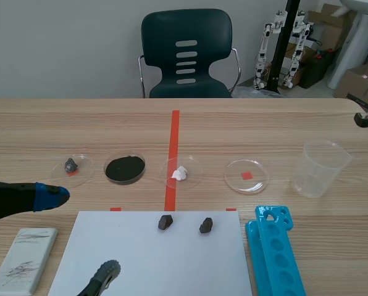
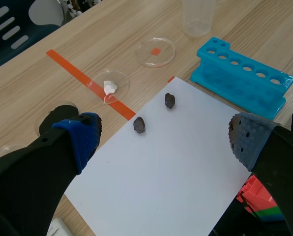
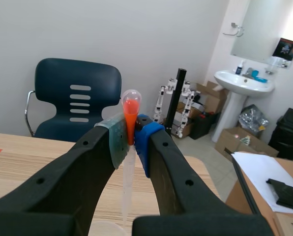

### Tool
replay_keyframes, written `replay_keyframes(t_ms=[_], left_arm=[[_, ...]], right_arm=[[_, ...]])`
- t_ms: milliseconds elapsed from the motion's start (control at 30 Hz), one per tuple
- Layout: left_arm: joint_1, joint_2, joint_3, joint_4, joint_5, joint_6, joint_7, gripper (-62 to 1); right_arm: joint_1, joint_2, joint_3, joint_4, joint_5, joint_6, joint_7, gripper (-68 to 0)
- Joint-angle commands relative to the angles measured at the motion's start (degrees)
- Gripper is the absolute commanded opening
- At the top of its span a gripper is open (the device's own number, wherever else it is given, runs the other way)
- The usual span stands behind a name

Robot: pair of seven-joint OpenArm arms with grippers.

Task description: Put the dropper in the beaker

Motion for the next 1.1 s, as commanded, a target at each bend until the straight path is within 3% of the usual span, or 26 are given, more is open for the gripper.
replay_keyframes(t_ms=[0,433,1067], left_arm=[[0.33,0.13,-0.09,0.39,-0.79,0.13,-0.81,-6.7],[0.33,0.13,-0.09,0.39,-0.79,0.13,-0.81,-6.7],[0.33,0.13,-0.09,0.39,-0.79,0.13,-0.81,-6.7]], right_arm=[[2.08,1.05,-0.24,-0.74,0.31,1.55,0.63,-63.3],[12.68,1.33,-7.65,-14.62,0.22,2.43,-0.63,-63.3],[14.95,1.14,-10.73,-26.51,0.24,2.45,0.11,-63.3]])
